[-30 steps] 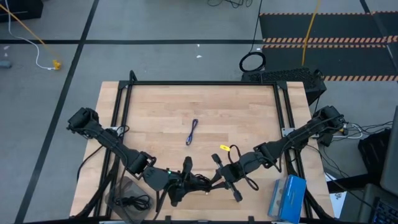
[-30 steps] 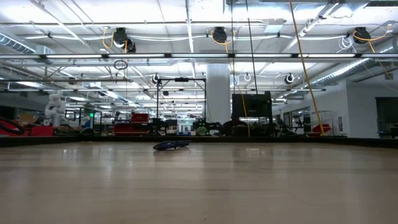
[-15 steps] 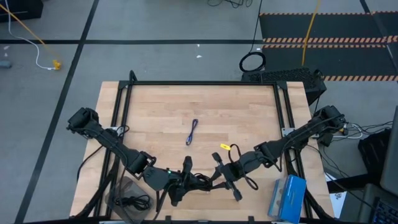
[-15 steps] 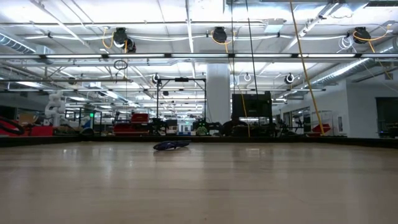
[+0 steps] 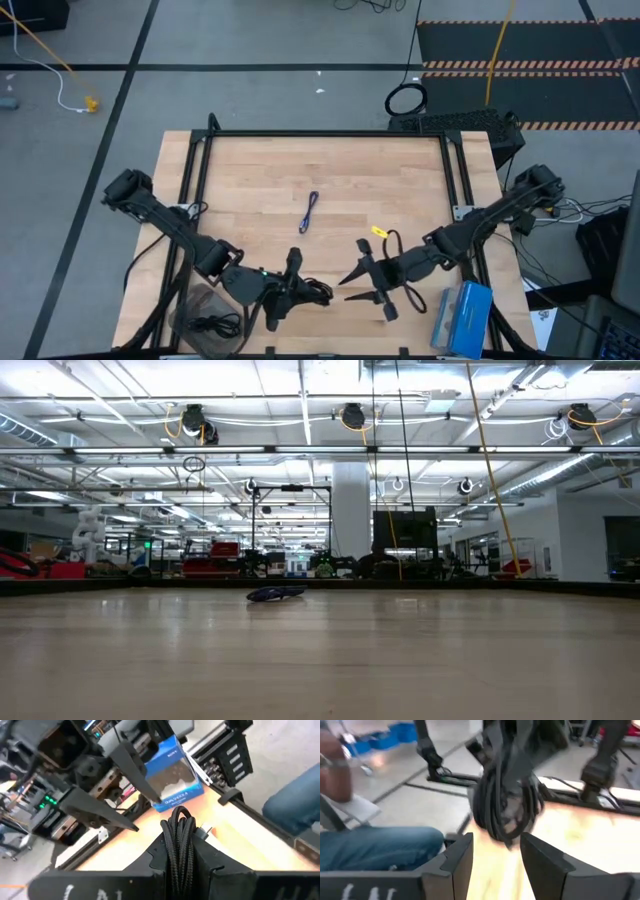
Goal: Pick and place USB-C Cables
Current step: Put the black charger cable into the black bin
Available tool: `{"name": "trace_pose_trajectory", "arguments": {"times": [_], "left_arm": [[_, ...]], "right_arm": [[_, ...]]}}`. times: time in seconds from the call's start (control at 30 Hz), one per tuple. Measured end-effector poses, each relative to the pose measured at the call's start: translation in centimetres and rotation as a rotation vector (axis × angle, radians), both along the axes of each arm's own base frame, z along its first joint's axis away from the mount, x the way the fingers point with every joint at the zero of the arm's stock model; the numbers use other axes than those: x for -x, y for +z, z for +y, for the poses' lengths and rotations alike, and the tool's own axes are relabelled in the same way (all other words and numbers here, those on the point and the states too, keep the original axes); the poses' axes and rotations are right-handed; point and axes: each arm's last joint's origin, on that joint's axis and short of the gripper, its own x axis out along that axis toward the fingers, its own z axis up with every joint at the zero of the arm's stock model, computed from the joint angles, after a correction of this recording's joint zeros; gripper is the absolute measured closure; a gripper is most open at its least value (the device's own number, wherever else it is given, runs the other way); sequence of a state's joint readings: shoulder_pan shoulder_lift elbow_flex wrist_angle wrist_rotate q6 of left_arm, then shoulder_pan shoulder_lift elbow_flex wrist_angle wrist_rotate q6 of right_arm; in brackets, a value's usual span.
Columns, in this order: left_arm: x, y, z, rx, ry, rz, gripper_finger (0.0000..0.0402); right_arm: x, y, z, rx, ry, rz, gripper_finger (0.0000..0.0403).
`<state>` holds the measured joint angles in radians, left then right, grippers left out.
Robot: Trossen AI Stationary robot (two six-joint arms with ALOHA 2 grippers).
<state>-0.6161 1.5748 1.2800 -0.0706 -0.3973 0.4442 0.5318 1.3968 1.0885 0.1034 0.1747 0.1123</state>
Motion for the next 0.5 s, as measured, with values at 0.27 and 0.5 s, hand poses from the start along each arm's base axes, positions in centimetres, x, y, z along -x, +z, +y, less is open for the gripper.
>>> {"name": "trace_pose_trajectory", "arguments": {"times": [0.27,0.5], "left_arm": [[2.9,0.3,-0.3,0.121,0.057,0.158,0.0357],[6.3,-0.2,-0.8,0.2,0.115,0.351,0.0357]], "right_arm": [[2.8,0.7,-0.2,-0.037,-0.059,0.126,0.0246],[4.3,0.2,0.1,-0.002,-0.085,0.222,0.0246]]}}
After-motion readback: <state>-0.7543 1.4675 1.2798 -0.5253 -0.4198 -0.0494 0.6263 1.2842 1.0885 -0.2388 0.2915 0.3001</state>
